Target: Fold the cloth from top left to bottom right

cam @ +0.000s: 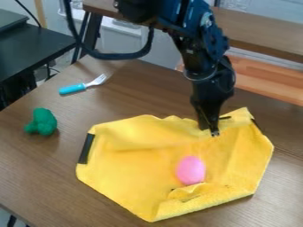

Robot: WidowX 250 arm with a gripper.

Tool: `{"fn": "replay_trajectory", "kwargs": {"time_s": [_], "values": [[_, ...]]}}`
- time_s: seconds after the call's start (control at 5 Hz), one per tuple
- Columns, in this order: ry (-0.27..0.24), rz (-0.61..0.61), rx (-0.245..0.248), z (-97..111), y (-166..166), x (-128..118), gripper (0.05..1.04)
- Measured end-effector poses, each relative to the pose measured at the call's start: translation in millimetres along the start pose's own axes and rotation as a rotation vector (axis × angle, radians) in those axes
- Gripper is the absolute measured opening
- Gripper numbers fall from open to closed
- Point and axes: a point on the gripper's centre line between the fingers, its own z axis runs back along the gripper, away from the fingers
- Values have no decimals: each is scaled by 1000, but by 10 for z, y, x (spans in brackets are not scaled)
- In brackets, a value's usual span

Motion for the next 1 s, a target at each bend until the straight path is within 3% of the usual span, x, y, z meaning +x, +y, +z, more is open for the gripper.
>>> {"fn": "replay_trajectory", "kwargs": {"time_s": [0.2, 0.4, 0.6, 0.8, 1.0], "values": [[-30, -32, -15, 88, -236, 39, 54], [-22, -69, -23, 70, -494, 31, 68], [3, -91, -11, 1, -767, 38, 208], [1, -75, 64, -83, -1109, 46, 485], [25, -53, 95, -164, -1172, 4, 775]]}}
